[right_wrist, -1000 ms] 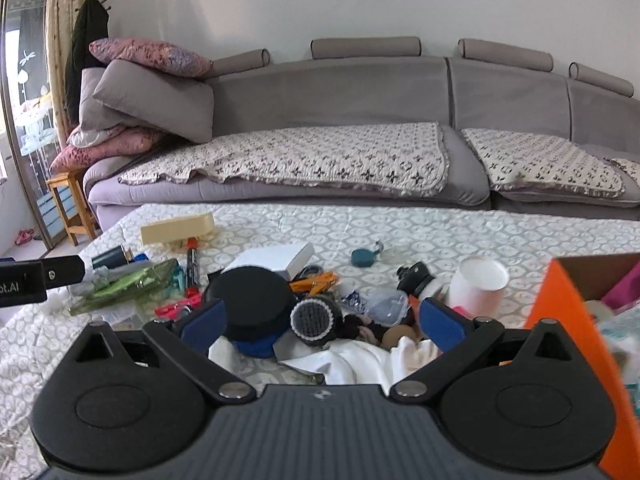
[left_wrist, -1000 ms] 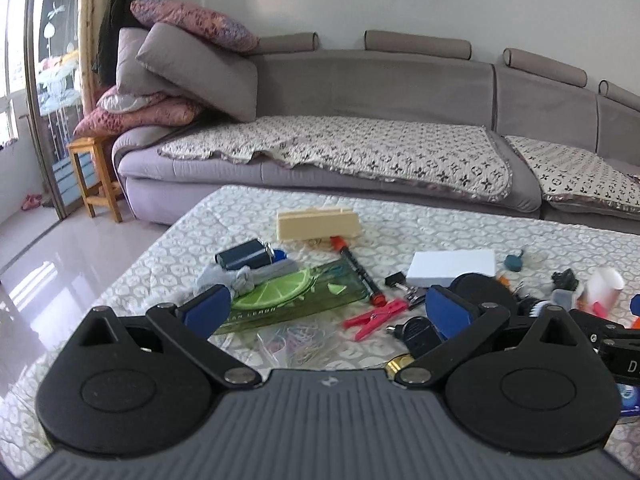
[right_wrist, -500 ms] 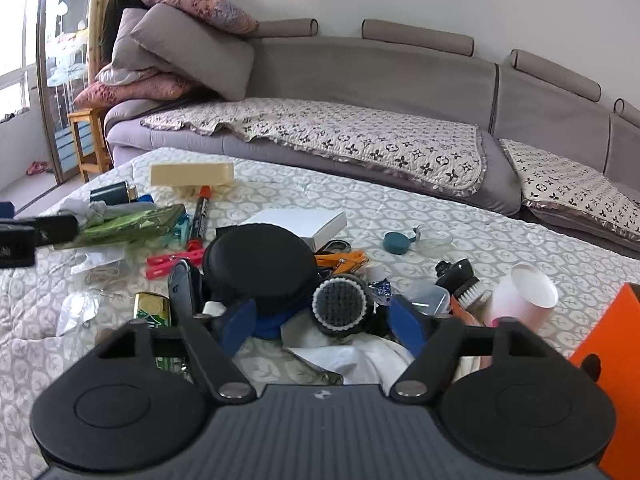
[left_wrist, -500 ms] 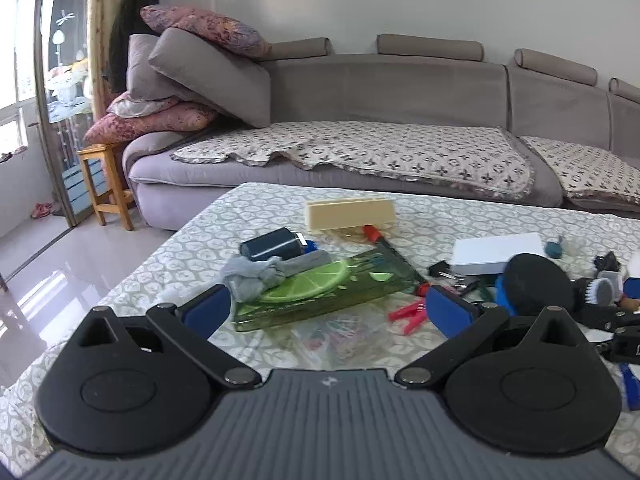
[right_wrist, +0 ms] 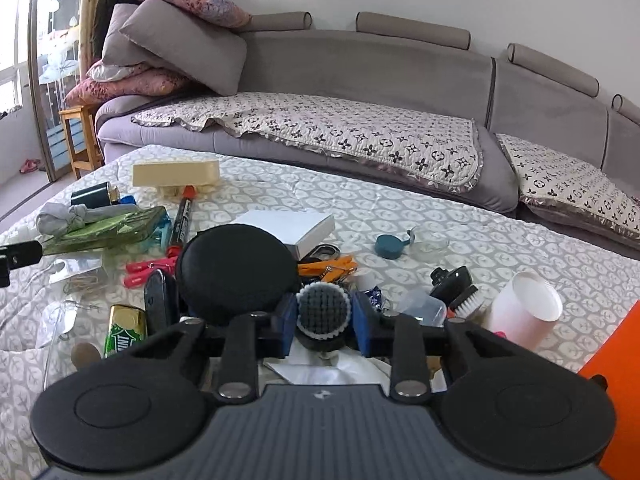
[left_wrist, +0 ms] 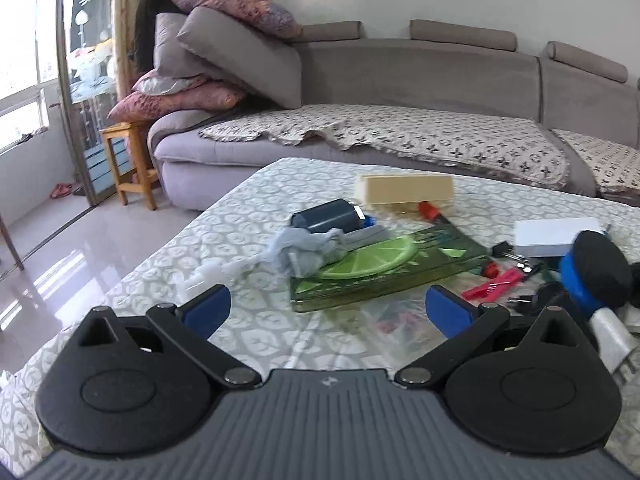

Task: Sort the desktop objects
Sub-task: 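Grasp the grey-blue cloth with the left gripper while the right grasps the round brush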

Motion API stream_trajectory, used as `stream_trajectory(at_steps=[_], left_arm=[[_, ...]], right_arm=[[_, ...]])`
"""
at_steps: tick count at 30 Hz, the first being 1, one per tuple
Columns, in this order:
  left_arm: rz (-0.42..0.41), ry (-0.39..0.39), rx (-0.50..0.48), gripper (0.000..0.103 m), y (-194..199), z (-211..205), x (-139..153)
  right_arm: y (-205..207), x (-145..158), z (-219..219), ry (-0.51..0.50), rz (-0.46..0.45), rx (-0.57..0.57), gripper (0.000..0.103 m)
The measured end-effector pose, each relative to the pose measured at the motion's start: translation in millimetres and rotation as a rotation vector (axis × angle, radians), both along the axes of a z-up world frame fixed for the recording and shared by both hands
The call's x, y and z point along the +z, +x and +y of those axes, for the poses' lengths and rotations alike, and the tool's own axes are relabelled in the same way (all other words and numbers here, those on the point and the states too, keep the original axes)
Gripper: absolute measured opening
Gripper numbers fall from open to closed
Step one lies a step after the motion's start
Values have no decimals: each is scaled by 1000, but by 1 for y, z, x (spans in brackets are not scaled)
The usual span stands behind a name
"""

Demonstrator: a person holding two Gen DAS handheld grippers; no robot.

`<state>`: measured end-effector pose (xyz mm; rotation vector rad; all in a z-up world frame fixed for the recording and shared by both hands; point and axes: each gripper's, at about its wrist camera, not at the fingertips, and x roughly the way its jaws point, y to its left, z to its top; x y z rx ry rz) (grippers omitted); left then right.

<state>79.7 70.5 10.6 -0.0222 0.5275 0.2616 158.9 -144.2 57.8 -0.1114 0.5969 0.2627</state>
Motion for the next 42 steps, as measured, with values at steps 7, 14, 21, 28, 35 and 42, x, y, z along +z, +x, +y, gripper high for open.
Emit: stream_trajectory(at_steps=[7, 14, 21, 28, 35, 42], left_arm=[[-35, 79, 1, 103, 4, 5, -7], [-114, 74, -63, 103, 20, 25, -10], [-44, -18, -80, 85, 61, 36, -17], [34, -52, -60, 23, 58, 43, -22], [-26, -8, -77, 18, 31, 28, -1], [-2, -4, -71, 19, 39, 32, -6]], right_arm=[[-3, -1, -2, 12, 11, 1, 26], [-3, 0, -8, 36, 16, -1, 22], [0, -2, -7, 33, 13, -8, 22], [-1, -3, -8, 29, 12, -6, 20], [-10, 4, -12, 28, -8, -11, 5], [-13, 0, -6, 23, -42, -5, 91]])
